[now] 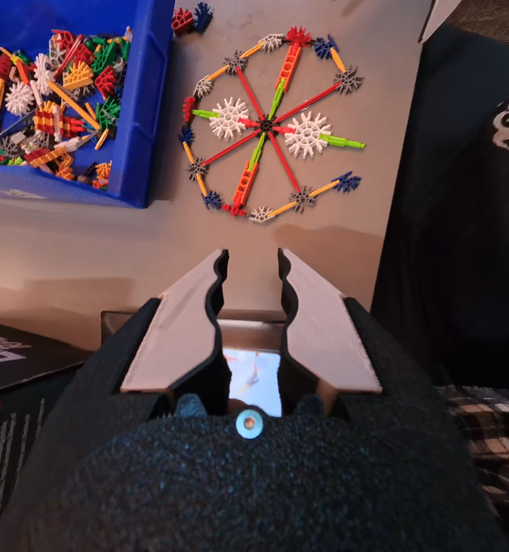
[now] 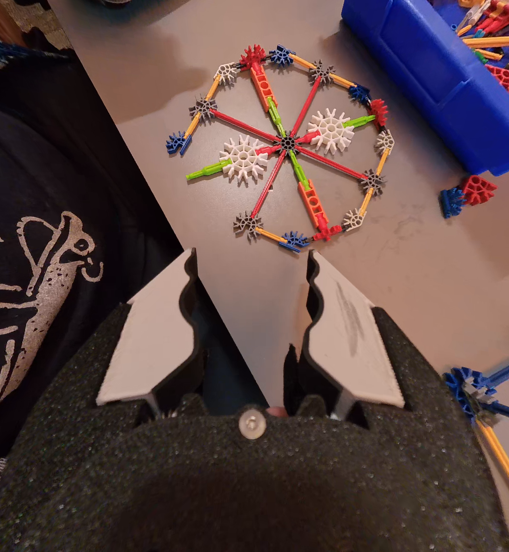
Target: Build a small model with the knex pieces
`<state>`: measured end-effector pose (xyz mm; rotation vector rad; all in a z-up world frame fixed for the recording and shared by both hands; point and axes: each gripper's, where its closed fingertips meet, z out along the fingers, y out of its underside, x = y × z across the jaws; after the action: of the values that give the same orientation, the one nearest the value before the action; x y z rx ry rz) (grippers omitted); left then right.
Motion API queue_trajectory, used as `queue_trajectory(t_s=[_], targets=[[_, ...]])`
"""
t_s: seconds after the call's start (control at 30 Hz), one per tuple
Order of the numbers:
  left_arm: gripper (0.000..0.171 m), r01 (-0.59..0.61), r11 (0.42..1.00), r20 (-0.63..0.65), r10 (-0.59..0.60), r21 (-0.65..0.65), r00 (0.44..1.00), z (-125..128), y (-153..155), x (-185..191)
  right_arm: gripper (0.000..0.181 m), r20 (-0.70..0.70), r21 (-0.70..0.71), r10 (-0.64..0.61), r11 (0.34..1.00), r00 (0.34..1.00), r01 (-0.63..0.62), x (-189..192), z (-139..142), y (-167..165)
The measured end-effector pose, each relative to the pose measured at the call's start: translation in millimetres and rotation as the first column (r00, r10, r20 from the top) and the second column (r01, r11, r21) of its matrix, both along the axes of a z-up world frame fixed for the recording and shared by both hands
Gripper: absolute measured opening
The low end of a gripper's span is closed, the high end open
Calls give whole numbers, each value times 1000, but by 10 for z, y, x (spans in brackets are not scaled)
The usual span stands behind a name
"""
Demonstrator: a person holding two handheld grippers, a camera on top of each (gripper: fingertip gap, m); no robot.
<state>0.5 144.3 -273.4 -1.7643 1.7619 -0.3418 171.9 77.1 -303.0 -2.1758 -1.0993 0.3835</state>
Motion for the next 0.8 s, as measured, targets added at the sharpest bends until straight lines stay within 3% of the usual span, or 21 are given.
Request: queue_trajectory(t_s=[0.3,0.8], targets=[[33,-71,997,21,71,39,997,140,146,-238,73,-1,9,-8,1000,1000,8,4,10,-1],[33,-80,996,18,79,38,997,85,172,-267,73,5,-4,-25,1000,1000,25,68,-45,-25]])
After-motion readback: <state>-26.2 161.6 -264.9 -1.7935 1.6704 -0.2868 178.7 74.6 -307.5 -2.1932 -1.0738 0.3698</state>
